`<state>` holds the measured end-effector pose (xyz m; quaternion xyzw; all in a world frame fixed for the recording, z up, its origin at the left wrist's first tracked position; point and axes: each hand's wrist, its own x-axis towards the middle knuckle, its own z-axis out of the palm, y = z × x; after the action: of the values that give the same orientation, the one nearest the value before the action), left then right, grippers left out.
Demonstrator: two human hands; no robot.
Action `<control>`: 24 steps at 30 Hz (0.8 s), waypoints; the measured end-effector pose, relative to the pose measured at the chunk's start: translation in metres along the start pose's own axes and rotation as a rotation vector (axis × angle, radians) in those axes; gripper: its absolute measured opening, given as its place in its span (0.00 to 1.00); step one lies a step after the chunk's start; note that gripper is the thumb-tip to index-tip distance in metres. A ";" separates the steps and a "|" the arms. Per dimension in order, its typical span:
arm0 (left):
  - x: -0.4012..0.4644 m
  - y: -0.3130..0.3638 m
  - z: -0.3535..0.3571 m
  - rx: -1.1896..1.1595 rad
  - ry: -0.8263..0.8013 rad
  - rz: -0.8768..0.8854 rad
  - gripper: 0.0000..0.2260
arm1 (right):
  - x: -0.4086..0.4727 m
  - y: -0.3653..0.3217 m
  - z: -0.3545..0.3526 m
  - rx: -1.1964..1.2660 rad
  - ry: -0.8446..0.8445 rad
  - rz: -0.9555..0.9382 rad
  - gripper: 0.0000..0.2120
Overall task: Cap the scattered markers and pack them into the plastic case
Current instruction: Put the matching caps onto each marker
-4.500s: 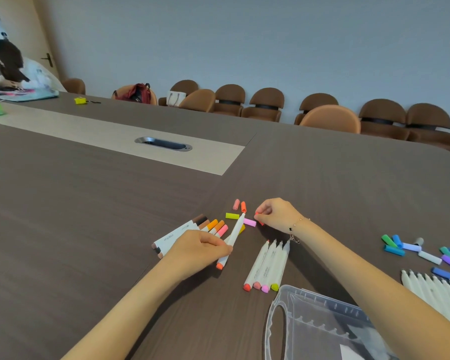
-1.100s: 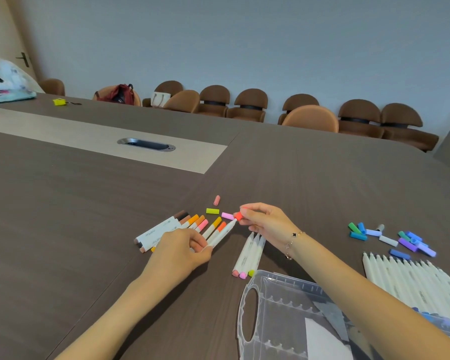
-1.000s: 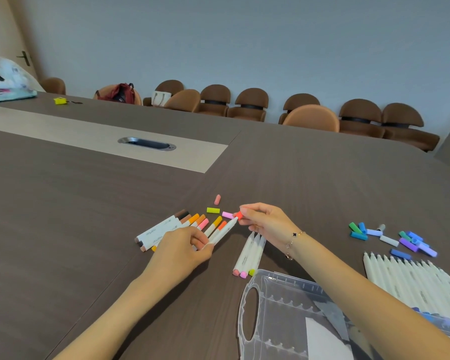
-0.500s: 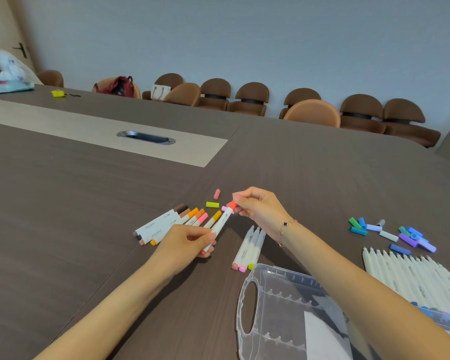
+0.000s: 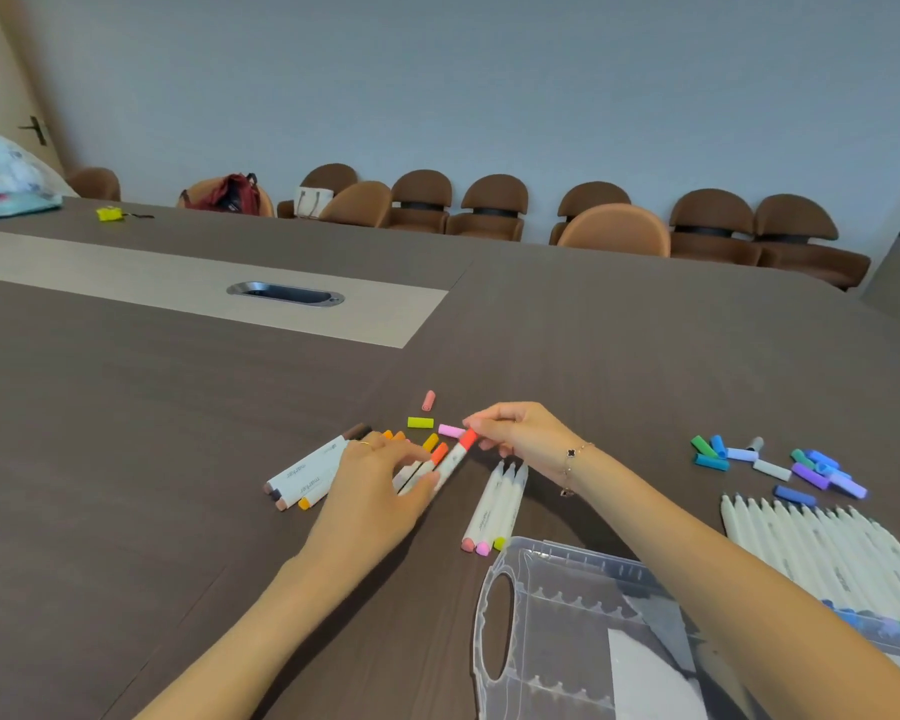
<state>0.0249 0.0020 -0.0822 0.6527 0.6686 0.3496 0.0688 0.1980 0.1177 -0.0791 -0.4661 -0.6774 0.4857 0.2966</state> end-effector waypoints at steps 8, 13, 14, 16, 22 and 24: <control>-0.004 0.028 0.022 -0.010 -0.200 0.011 0.07 | 0.013 -0.002 -0.004 -0.184 -0.041 -0.036 0.12; -0.001 0.024 0.022 0.005 -0.351 -0.089 0.07 | 0.032 0.001 -0.012 -0.311 0.118 -0.086 0.09; -0.001 0.024 0.020 0.022 -0.369 -0.095 0.07 | 0.037 0.000 -0.013 -0.379 0.129 -0.107 0.09; -0.001 0.023 0.017 0.068 -0.383 -0.096 0.05 | 0.046 -0.006 -0.012 -0.533 0.116 -0.168 0.10; -0.005 0.018 0.015 0.171 -0.381 -0.051 0.09 | 0.089 -0.011 0.017 -1.095 -0.084 -0.468 0.21; -0.003 0.014 0.012 0.117 -0.365 -0.075 0.07 | 0.101 -0.005 0.025 -1.190 -0.142 -0.493 0.22</control>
<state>0.0439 0.0027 -0.0845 0.6827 0.6881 0.1833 0.1639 0.1358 0.2009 -0.0879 -0.3484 -0.9359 -0.0253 0.0447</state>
